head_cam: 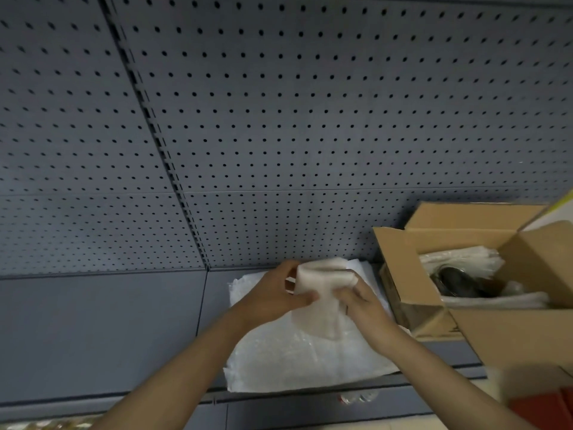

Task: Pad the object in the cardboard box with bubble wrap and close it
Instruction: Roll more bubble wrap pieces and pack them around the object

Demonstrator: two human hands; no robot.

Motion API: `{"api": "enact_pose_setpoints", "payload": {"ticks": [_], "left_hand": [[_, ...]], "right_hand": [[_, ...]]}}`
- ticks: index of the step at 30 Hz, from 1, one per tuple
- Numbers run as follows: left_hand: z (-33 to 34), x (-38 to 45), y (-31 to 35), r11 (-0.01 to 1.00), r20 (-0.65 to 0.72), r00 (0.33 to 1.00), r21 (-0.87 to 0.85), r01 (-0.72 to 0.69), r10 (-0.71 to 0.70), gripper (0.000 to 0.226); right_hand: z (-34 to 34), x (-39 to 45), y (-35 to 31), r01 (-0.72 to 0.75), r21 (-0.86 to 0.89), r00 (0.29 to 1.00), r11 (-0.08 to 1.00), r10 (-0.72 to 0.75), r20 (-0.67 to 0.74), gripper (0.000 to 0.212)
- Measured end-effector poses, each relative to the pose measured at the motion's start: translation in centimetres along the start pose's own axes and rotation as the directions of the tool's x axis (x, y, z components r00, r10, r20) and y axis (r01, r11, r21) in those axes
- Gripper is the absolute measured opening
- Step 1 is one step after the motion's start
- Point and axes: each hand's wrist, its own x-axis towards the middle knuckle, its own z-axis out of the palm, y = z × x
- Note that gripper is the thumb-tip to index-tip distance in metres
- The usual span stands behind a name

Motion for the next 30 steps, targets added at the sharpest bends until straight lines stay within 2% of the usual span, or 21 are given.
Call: {"api": "enact_pose_setpoints", "payload": {"ticks": [2,4,6,7,9,10,11,14,17,21,24,27,30], "left_hand": [[0.1,-0.3,0.3,0.999,0.004,0.999,0.03,-0.041,0.04,0.041],[0.1,-0.5,1.0,0.993,-0.006,0.997,0.086,-0.08,0.08,0.037],[0.0,-0.5,1.9,0.982,-0.001,0.994,0.151,-0.112,0.113,0.034],[-0.1,-0.4,2.4,0.972,0.018,0.991,0.191,-0.135,0.134,0.032],[-0.2,0.0,3.7,0.936,0.079,0.982,0.3,-0.186,0.169,0.031],[-0.2,0.2,4.4,0.914,0.114,0.976,0.345,-0.213,0.185,0.032],[-0.1,0.5,5.1,0.893,0.15,0.968,0.378,-0.244,0.2,0.033],[0.6,1.3,7.3,0.821,0.221,0.945,0.473,-0.319,0.239,0.034],[2.4,2.2,9.3,0.75,0.237,0.932,0.553,-0.363,0.276,0.035],[6.5,3.6,11.4,0.71,0.258,0.915,0.577,-0.404,0.311,0.041],[10.0,4.9,12.8,0.704,0.245,0.914,0.583,-0.405,0.323,0.042],[13.9,6.7,13.9,0.688,0.231,0.923,0.617,-0.383,0.307,0.034],[17.7,8.6,14.4,0.582,0.215,0.942,0.743,-0.33,0.258,0.01]], "right_hand": [[0.3,-0.3,-0.1,0.079,-0.027,0.996,0.997,-0.08,-0.038,0.025],[0.5,-0.7,-0.3,0.129,-0.095,0.98,0.987,-0.142,-0.141,0.032],[0.0,-1.0,-0.8,0.189,-0.259,0.94,0.947,-0.251,-0.232,0.047],[-0.6,-1.0,-1.0,0.242,-0.399,0.913,0.885,-0.347,-0.214,0.059],[-2.4,-1.2,-1.6,0.367,-0.641,0.876,0.674,-0.481,-0.004,0.073],[-3.2,-1.2,-2.2,0.421,-0.686,0.865,0.594,-0.489,0.108,0.072],[-4.0,-1.3,-2.7,0.456,-0.675,0.865,0.579,-0.467,0.184,0.067],[-6.1,-1.9,-4.6,0.39,-0.572,0.92,0.721,-0.335,0.205,0.053],[-8.7,-2.5,-5.1,0.332,-0.571,0.939,0.751,-0.32,0.125,0.051],[-13.2,-3.2,-4.7,0.39,-0.624,0.909,0.677,-0.393,0.142,0.046],[-18.4,-4.2,-3.9,0.334,-0.696,0.922,0.636,-0.373,0.102,0.041],[-25.7,-5.1,-2.8,0.244,-0.749,0.932,0.616,-0.362,0.006,0.035],[-32.7,-5.0,-1.6,0.14,-0.826,0.935,0.545,-0.347,-0.071,0.034]]}}
